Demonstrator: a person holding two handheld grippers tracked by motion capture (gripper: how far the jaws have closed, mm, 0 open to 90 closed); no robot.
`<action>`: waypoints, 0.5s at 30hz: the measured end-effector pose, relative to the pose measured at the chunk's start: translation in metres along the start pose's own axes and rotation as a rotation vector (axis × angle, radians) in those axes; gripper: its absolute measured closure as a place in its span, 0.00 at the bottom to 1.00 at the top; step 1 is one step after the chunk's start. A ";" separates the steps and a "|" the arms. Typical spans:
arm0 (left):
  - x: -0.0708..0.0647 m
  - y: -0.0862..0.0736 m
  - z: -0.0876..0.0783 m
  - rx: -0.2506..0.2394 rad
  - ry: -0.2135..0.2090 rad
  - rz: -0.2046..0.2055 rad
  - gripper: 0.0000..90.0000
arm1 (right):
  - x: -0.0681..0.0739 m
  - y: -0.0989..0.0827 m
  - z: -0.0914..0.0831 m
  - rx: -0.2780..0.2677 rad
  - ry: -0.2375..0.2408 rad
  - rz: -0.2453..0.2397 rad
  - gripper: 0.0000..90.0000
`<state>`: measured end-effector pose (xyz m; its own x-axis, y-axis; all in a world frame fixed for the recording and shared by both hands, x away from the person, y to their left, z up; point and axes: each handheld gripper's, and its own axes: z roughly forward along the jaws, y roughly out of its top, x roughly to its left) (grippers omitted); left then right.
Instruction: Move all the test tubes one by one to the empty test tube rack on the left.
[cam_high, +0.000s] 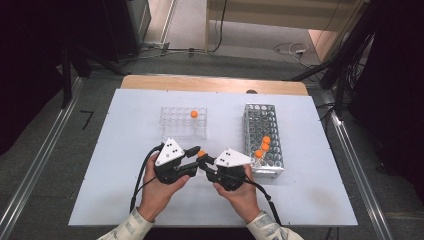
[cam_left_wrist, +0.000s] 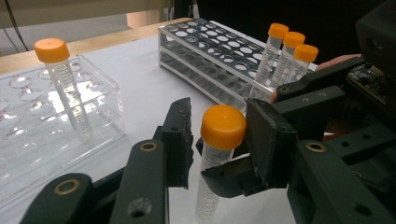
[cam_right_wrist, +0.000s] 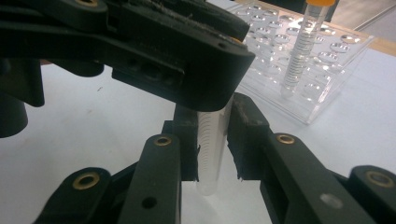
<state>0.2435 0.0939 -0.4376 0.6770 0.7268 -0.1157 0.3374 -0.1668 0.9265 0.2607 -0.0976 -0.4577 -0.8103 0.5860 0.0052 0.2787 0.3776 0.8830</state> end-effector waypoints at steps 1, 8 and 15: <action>0.000 0.000 0.000 0.002 -0.001 0.001 0.74 | 0.000 0.000 0.000 -0.004 0.001 0.003 0.80; 0.002 0.000 0.000 0.008 -0.007 0.001 0.78 | 0.000 0.000 -0.001 -0.003 -0.001 0.006 0.79; 0.007 0.004 -0.004 -0.010 0.010 -0.011 0.78 | 0.001 0.001 -0.012 -0.007 0.027 0.017 0.46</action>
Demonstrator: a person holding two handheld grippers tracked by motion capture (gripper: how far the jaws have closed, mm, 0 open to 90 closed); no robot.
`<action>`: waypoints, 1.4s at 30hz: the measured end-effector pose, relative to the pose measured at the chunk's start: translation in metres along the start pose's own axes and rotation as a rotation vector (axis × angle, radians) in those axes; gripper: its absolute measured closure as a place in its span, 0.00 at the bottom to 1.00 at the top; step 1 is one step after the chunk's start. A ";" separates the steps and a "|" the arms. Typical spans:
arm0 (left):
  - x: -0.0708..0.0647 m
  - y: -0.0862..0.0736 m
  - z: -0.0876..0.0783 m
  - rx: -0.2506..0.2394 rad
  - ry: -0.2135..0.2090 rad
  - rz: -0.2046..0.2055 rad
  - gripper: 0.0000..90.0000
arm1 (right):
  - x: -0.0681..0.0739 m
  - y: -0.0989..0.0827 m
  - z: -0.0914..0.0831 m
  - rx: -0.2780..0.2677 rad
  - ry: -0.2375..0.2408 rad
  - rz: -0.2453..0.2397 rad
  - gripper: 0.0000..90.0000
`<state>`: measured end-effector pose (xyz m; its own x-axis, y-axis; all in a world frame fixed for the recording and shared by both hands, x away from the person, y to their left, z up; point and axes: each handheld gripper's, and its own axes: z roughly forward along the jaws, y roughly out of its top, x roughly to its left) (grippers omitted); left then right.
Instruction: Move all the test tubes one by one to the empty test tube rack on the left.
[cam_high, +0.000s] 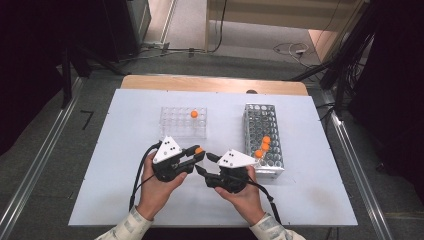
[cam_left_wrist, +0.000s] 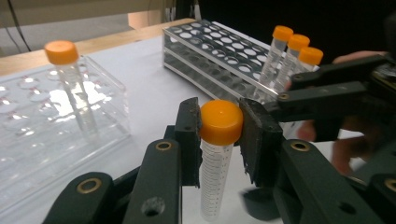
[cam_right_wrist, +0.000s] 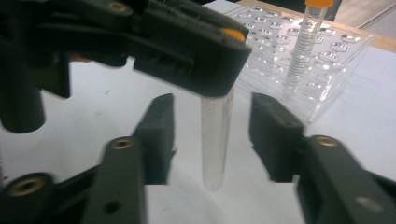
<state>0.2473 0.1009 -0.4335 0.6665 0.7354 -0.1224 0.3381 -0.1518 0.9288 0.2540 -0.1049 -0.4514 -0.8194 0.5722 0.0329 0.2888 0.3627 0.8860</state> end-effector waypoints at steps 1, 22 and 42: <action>0.002 0.002 -0.001 -0.006 0.007 -0.005 0.78 | 0.001 0.000 -0.003 -0.002 0.005 -0.001 0.44; 0.053 0.028 -0.003 -0.040 0.145 -0.081 0.78 | -0.011 -0.030 -0.075 -0.021 -0.025 0.026 0.32; 0.074 0.055 0.006 -0.071 0.214 -0.091 0.78 | -0.029 -0.057 -0.107 -0.021 -0.091 0.078 0.18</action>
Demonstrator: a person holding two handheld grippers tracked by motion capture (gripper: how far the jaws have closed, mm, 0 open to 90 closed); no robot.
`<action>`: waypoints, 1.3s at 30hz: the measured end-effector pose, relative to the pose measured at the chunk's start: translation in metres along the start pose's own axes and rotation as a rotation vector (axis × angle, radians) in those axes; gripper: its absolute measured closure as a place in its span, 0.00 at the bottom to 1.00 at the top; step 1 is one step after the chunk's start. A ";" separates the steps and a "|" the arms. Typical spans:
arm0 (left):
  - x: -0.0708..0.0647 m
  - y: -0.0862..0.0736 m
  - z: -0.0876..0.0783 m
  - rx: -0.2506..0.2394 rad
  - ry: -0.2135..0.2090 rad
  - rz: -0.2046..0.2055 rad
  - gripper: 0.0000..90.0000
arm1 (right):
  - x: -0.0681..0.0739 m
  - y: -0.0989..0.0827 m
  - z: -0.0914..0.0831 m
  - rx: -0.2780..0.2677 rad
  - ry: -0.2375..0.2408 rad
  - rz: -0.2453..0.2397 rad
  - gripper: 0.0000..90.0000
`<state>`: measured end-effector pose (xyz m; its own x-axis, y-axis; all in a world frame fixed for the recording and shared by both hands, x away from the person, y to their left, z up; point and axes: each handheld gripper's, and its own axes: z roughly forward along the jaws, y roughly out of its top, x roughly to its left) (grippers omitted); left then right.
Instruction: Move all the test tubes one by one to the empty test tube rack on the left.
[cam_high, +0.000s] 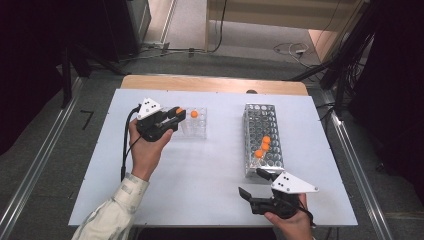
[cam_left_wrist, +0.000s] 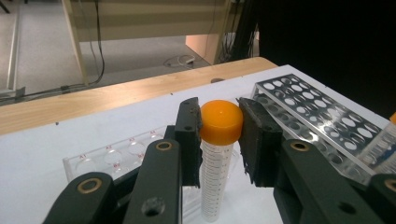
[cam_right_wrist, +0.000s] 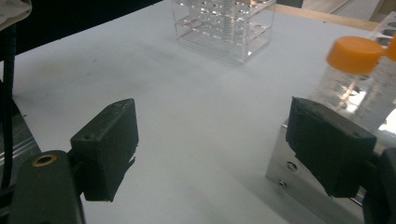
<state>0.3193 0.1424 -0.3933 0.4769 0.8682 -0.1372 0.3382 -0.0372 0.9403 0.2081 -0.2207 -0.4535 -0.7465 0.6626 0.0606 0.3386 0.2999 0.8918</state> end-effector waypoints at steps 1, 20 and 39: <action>0.001 0.001 0.001 -0.001 0.002 -0.002 0.79 | -0.002 -0.001 -0.002 -0.002 -0.005 0.002 0.18; 0.013 0.010 0.022 -0.016 0.031 -0.046 0.79 | -0.015 -0.006 -0.014 -0.021 -0.039 0.046 0.18; 0.015 0.002 0.040 0.011 0.065 0.001 0.78 | -0.017 -0.007 -0.015 -0.023 -0.046 0.051 0.19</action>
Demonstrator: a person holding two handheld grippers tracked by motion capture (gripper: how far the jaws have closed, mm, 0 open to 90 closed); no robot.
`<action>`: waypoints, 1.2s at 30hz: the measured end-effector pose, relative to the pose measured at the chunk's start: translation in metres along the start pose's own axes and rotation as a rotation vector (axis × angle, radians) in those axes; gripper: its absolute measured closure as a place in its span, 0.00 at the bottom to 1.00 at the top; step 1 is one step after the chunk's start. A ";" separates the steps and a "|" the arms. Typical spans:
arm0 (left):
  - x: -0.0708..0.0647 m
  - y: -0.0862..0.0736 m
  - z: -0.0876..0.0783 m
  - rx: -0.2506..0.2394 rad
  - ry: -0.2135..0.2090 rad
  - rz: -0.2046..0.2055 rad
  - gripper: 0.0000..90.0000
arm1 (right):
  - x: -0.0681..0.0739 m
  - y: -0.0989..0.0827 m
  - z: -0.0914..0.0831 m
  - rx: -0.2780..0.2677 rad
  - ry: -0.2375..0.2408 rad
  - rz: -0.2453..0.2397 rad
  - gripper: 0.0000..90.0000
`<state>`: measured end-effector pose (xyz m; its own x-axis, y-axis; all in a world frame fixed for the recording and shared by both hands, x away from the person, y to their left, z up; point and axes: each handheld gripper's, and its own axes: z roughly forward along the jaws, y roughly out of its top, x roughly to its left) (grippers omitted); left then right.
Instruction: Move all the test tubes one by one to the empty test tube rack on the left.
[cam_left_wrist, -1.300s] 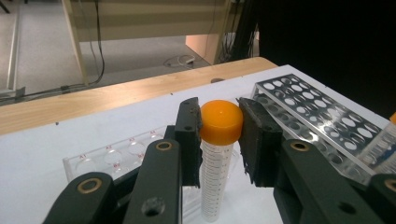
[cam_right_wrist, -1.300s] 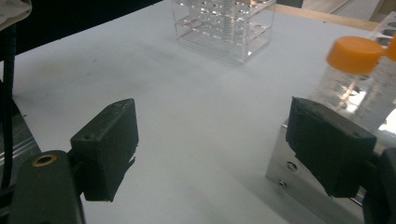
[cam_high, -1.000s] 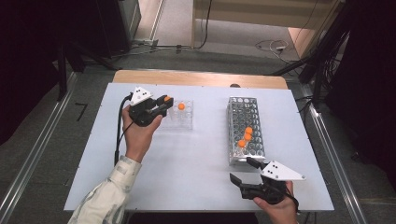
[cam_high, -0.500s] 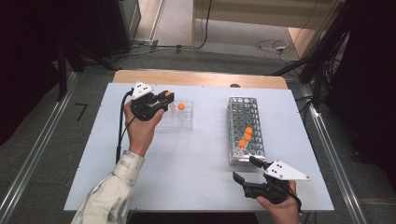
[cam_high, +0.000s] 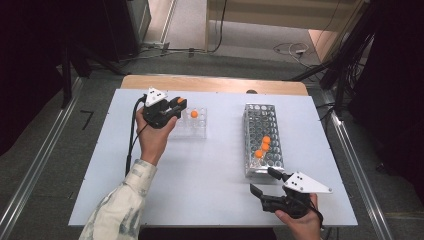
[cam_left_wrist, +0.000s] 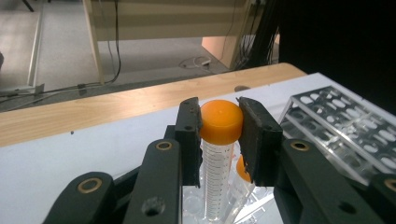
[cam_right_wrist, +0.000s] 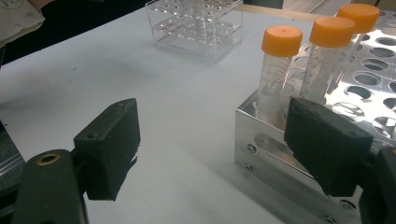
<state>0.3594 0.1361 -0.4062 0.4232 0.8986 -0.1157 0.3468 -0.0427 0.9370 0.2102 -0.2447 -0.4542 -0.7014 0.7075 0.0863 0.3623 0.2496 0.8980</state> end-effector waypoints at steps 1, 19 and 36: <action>-0.002 -0.002 0.002 0.008 0.005 0.014 0.78 | 0.000 0.000 0.000 -0.001 -0.001 0.001 0.19; -0.009 -0.028 0.011 0.086 0.035 0.068 0.65 | 0.000 -0.001 0.001 0.007 -0.005 -0.008 0.19; -0.024 0.038 -0.026 0.029 -0.009 0.031 0.48 | -0.003 -0.001 0.000 0.003 -0.019 0.006 0.19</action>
<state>0.3401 0.1247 -0.3596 0.4416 0.8928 -0.0893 0.3572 -0.0836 0.9303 0.2122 -0.2467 -0.4553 -0.6875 0.7214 0.0834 0.3683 0.2474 0.8962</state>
